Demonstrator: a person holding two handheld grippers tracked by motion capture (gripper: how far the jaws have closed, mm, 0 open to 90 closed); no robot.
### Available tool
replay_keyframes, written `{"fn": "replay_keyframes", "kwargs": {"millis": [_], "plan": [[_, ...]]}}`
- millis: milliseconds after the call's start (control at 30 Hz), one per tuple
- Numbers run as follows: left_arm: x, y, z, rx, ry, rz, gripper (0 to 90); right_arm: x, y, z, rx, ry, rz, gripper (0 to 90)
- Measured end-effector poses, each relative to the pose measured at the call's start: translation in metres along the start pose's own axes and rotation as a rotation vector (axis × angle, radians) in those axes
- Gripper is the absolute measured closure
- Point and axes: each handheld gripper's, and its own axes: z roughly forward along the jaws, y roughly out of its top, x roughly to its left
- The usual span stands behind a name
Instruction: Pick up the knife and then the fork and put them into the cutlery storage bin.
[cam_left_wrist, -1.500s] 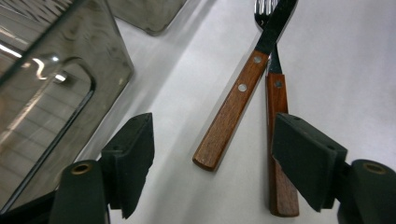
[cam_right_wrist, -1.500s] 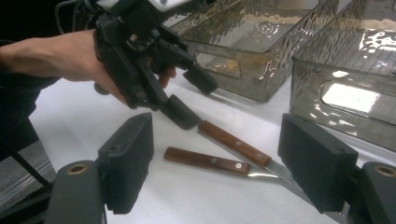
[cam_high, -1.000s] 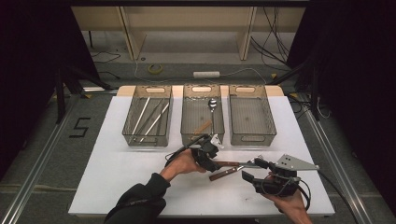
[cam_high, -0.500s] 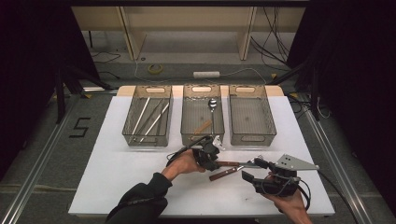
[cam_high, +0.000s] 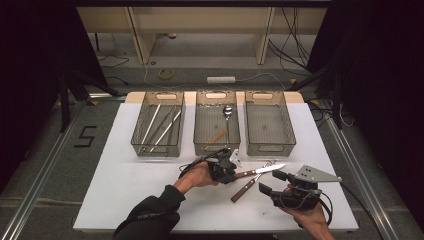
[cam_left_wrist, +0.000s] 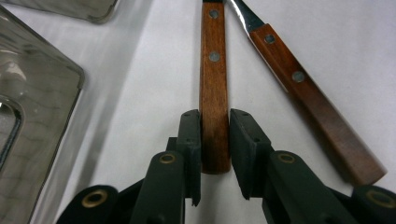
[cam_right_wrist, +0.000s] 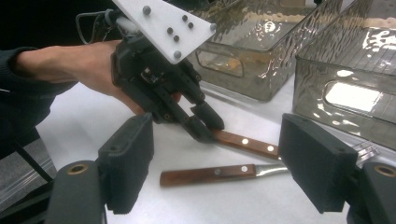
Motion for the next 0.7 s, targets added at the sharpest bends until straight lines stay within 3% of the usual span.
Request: {"fn": "replay_keyframes", "kwargs": {"millis": [100, 333, 533, 633, 700], "plan": [[0.000, 0.000, 0.000, -0.005, 0.004, 0.013, 74.1, 0.000, 0.000, 0.000, 0.000, 0.001, 0.000, 27.9], [-0.002, 0.002, -0.006, -0.020, -0.013, 0.001, 74.2, -0.002, 0.002, 0.001, 0.010, 0.000, -0.014, 28.0], [-0.002, 0.008, -0.012, 0.008, -0.017, -0.019, 74.2, -0.007, 0.011, 0.016, 0.099, -0.017, -0.142, 28.0], [-0.002, 0.010, -0.015, 0.016, -0.019, -0.027, 74.2, -0.012, 0.015, 0.032, 0.182, -0.028, -0.250, 28.1], [-0.001, 0.011, -0.016, 0.016, -0.019, -0.029, 74.2, -0.017, 0.017, 0.045, 0.234, -0.009, -0.296, 28.4]]}}
